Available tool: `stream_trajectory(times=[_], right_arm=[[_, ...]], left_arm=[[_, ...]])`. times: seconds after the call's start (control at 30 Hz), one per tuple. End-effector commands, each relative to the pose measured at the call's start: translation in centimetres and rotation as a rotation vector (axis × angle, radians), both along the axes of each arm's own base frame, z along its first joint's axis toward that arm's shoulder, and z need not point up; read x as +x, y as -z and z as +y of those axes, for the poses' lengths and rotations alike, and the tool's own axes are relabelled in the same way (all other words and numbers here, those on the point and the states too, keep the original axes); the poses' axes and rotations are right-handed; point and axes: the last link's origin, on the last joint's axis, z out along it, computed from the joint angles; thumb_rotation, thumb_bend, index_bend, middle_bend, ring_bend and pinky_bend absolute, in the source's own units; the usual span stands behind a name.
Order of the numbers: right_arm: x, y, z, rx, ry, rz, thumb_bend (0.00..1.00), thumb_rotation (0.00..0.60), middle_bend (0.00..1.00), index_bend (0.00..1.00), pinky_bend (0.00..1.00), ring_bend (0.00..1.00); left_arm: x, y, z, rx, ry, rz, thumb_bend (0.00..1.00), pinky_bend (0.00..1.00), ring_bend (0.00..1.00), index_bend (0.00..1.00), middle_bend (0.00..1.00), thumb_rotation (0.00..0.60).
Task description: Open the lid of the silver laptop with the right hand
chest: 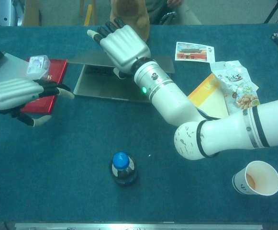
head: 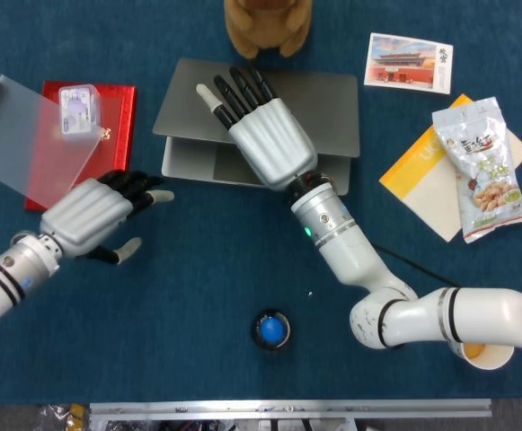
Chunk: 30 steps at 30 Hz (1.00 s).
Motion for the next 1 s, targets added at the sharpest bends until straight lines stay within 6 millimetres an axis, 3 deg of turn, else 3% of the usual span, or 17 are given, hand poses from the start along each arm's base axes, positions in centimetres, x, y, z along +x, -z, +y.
stream_trajectory(times=[0.03,0.57,1.0], right_arm=[[0.0,0.0,0.0,-0.001,-0.001,0.0,0.29,0.6,0.1,0.04,0.0,0.0],[-0.2,-0.5,-0.1,-0.009,0.004,-0.003,0.29,0.6,0.1,0.04,0.0,0.0],[-0.5,-0.5,-0.2,-0.009,0.009,0.0,0.29,0.6,0.1,0.04,0.0,0.0]], left_arm=[[0.6,0.6,0.6,-0.006,0.01,0.005,0.44,0.11,0.07,0.13,0.07,0.484],[1.7,4.3,3.1,-0.053,-0.02,0.043,0.44,0.11,0.07,0.13,0.07,0.483],[1.1,5.4,3.3,-0.078,-0.055,0.074,0.44,0.11,0.07,0.13,0.07,0.487]])
